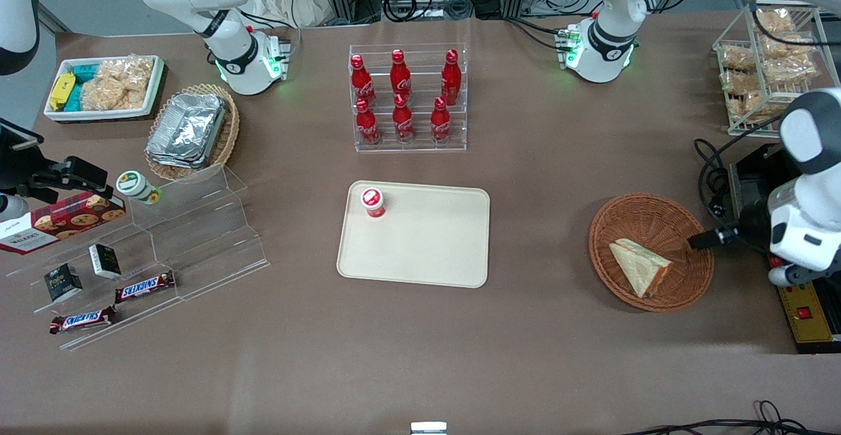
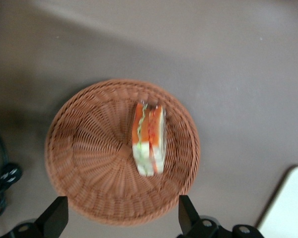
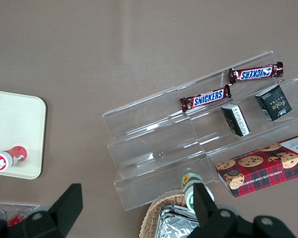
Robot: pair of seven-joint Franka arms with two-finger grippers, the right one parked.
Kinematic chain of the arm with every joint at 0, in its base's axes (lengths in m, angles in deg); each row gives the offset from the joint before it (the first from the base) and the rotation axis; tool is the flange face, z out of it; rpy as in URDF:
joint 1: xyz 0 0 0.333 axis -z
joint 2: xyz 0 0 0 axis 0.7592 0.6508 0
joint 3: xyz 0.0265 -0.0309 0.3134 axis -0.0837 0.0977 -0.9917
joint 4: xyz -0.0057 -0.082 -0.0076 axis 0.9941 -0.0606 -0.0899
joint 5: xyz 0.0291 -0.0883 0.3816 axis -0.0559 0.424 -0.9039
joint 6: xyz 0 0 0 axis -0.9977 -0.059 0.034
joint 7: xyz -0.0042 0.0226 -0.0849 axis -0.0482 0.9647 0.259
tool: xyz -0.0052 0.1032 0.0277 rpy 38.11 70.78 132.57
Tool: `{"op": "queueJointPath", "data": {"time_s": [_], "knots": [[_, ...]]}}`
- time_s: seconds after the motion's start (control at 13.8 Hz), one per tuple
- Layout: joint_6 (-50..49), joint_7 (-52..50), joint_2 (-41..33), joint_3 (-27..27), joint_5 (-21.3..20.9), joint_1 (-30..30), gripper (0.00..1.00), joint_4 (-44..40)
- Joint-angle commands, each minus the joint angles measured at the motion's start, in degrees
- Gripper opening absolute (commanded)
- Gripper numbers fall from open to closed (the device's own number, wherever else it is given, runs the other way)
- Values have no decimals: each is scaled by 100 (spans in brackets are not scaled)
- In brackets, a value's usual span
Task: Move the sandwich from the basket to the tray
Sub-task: 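Lower the open left gripper onto the wrapped sandwich in the wicker basket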
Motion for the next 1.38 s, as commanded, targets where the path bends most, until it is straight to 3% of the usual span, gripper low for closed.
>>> {"op": "queueJointPath", "data": {"time_s": [0.0, 0.36, 0.95, 1.09, 1.31], "knots": [[673, -233, 323, 43, 132, -12, 100, 143], [1667, -348, 798, 69, 291, 41, 100, 459], [2441, -462, 1097, 78, 291, 120, 99, 917], [2468, -567, 1106, 87, 282, 181, 82, 917], [2390, -533, 1062, 78, 239, 199, 34, 891]]}}
